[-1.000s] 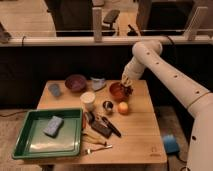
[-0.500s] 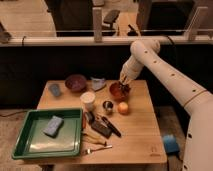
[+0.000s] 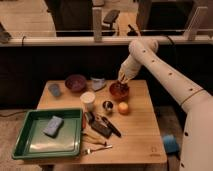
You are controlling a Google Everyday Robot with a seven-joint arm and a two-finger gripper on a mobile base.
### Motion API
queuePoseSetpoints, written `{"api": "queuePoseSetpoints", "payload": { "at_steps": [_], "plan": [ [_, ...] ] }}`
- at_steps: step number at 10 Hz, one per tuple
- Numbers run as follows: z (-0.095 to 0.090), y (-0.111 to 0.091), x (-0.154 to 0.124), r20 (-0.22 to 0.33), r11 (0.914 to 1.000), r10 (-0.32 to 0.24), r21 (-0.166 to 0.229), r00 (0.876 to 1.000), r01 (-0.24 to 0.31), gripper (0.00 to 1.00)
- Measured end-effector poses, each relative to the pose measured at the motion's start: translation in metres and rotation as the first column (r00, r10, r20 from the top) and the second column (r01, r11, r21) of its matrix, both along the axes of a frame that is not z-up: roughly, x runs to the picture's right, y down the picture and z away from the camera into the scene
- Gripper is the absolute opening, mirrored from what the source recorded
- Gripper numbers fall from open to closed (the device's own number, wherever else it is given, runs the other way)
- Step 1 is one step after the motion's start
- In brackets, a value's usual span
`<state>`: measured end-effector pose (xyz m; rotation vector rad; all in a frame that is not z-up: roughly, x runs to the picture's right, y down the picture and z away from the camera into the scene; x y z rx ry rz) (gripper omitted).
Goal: Place grapes in red bowl
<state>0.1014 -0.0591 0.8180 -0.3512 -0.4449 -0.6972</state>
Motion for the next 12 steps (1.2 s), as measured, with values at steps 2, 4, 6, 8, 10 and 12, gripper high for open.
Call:
{"api": "queuePoseSetpoints", "payload": {
  "at_steps": [2,4,6,8,10,12],
  "plan": [
    [0.001,-0.002,-0.003,-0.006,1.0,0.003,0.004,1.0,-0.003,0.15],
    [0.002,-0.004,-0.003,-0.01,0.9999,0.009,0.007,1.0,-0.009,0.31],
    [0.002,-0.006,-0.003,-0.013,0.9997,0.018,0.017,1.0,-0.018,0.53],
    [0.001,-0.01,-0.003,-0.014,0.9991,0.029,0.03,0.999,-0.028,0.73],
    [0.001,-0.014,-0.002,-0.017,0.9985,0.037,0.041,0.999,-0.036,0.8],
    [0.001,-0.018,-0.001,-0.02,0.9978,0.045,0.05,0.999,-0.044,0.8]
  ]
}}
